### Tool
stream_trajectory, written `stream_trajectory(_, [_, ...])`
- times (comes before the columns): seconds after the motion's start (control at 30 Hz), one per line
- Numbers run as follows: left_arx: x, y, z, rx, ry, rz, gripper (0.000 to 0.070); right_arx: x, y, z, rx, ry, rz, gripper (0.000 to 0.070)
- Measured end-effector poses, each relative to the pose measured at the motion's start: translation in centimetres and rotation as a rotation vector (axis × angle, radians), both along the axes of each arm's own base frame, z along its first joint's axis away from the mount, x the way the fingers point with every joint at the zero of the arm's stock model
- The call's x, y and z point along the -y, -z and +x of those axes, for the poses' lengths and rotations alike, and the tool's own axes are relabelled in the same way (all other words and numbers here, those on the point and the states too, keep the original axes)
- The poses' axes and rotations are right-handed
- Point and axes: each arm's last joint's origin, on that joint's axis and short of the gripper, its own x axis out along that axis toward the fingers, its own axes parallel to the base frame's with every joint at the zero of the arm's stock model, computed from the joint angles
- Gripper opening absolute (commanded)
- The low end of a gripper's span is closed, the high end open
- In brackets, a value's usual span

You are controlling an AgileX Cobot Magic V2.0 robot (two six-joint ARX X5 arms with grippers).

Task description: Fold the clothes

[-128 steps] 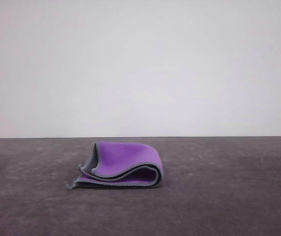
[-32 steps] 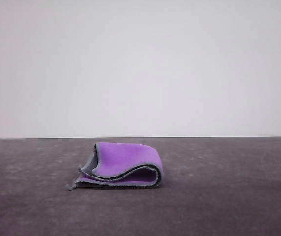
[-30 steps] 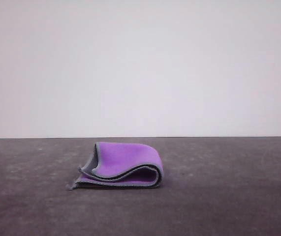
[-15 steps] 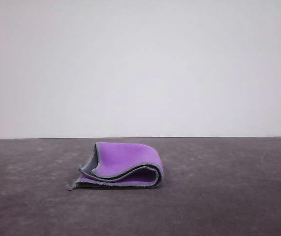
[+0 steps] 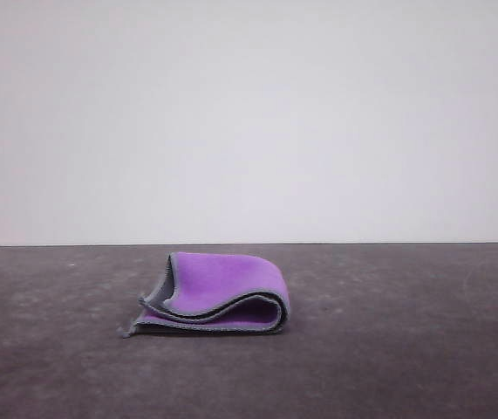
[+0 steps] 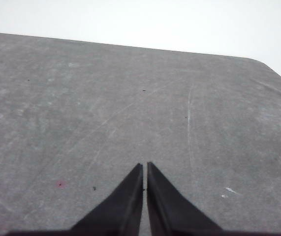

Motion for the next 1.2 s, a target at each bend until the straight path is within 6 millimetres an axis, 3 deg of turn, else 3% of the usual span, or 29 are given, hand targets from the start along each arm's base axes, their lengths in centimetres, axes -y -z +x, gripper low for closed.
stream_trajectory(1.2, [0.0,0.0,0.0,0.0,0.0,0.0,0.0017,0.01,0.0,0.0,0.0,0.003,0.002,0.0011])
